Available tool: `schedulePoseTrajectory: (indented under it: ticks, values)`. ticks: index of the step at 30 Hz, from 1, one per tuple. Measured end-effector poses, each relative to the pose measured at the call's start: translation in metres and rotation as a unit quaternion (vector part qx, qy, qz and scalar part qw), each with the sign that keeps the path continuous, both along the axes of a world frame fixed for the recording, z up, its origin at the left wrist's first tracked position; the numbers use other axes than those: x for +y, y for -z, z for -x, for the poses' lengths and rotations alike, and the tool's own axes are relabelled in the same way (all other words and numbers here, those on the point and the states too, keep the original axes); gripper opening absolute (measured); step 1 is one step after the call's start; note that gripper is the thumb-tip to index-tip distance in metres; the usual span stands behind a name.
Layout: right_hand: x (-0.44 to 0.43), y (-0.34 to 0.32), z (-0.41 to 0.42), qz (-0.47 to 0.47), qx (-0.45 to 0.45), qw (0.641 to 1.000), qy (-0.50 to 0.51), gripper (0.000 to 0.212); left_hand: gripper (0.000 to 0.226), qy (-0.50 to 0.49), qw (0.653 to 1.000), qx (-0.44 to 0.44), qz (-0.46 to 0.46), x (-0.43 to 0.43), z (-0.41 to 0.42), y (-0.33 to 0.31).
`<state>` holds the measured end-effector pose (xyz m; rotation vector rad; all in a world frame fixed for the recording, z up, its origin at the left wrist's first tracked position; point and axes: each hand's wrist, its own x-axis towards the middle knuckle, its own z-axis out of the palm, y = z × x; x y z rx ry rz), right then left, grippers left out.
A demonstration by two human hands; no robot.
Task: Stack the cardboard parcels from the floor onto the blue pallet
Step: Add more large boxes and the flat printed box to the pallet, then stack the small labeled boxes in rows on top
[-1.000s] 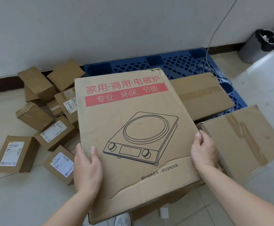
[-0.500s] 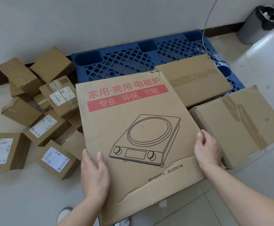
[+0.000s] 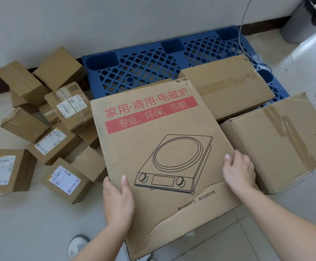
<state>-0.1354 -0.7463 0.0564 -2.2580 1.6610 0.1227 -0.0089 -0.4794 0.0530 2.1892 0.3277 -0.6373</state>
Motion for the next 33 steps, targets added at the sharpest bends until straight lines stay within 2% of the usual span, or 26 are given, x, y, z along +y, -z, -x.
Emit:
schedulePoseTrajectory:
  ticks: [3, 7, 12, 15, 22, 28, 33]
  values:
    - [0.005, 0.004, -0.005, -0.03, 0.001, 1.0, 0.009, 0.038, 0.057, 0.0, 0.999, 0.033, 0.003, -0.001, -0.002, -0.001]
    - [0.008, 0.003, -0.014, -0.062, 0.007, 0.998, 0.033, 0.041, 0.06, -0.011, 0.998, 0.063, 0.012, 0.002, -0.009, -0.001]
    - [0.019, -0.007, -0.039, -0.044, -0.02, 0.999, 0.008, 0.045, 0.059, -0.008, 0.998, 0.062, 0.026, -0.002, -0.031, -0.008]
    - [0.034, -0.017, -0.073, -0.03, -0.07, 0.997, -0.02, 0.044, 0.06, -0.005, 0.999, 0.034, 0.041, -0.006, -0.057, -0.017]
    - [0.097, -0.04, -0.184, -0.052, -0.21, 0.973, -0.079, 0.039, 0.058, -0.068, 0.997, -0.009, 0.04, 0.026, -0.137, -0.023]
    - [0.173, -0.035, -0.268, -0.099, -0.249, 0.954, -0.131, 0.036, 0.056, -0.155, 0.987, 0.015, 0.028, 0.086, -0.19, -0.005]
    - [0.233, -0.019, -0.321, -0.125, -0.248, 0.943, -0.185, 0.036, 0.054, -0.207, 0.977, 0.029, 0.027, 0.143, -0.225, 0.015]
